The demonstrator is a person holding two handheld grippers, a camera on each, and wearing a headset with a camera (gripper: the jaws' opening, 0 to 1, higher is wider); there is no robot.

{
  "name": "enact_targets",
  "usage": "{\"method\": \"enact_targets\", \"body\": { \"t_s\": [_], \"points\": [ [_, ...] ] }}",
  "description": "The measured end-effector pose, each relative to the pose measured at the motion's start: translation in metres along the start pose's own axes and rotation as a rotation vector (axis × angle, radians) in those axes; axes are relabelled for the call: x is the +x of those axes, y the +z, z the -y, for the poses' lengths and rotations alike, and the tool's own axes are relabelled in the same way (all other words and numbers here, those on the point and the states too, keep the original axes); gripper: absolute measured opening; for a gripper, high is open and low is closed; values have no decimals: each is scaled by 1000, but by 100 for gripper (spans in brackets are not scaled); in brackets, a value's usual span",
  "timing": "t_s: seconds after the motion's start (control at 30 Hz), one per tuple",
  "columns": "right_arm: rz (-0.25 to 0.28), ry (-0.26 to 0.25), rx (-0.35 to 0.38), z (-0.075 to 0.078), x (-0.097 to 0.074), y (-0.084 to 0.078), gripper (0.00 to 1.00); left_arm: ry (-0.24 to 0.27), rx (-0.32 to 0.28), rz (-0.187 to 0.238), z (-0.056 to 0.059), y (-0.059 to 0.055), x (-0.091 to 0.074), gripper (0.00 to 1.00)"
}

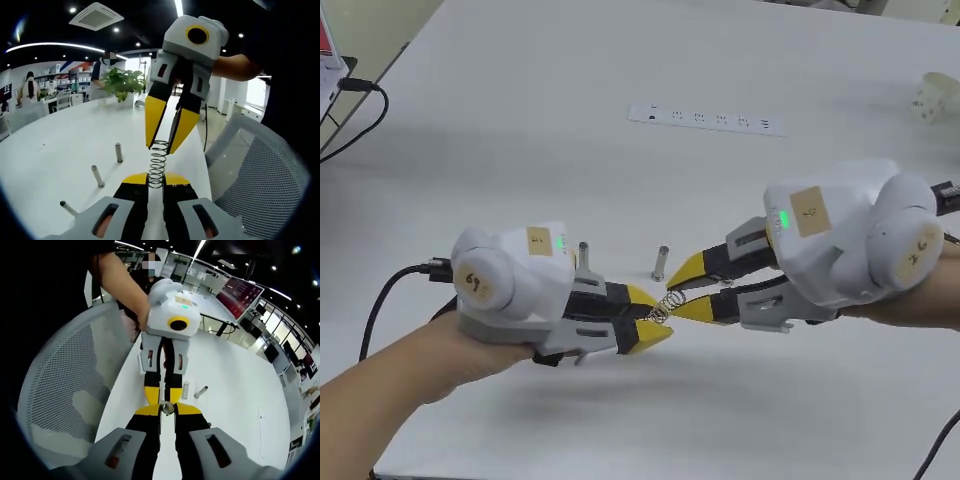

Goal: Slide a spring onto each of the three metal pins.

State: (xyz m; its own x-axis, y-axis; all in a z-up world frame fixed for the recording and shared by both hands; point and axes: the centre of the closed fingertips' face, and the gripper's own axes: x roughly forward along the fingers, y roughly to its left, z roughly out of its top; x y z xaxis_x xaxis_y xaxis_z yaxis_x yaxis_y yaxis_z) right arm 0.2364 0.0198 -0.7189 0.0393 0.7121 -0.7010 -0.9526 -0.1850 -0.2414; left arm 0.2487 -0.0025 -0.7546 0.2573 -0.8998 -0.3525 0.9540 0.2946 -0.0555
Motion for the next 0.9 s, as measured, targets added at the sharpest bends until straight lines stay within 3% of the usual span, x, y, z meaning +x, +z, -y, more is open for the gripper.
{"method": "enact_targets", "body": {
  "t_s": [0.4, 0.9],
  "points": [
    [50, -1, 38, 1, 4, 8, 7, -4, 1, 11, 2, 3, 3, 2],
    [156, -57, 133, 6, 6, 16, 7, -2, -10, 20, 3, 5, 0, 2]
  ]
}}
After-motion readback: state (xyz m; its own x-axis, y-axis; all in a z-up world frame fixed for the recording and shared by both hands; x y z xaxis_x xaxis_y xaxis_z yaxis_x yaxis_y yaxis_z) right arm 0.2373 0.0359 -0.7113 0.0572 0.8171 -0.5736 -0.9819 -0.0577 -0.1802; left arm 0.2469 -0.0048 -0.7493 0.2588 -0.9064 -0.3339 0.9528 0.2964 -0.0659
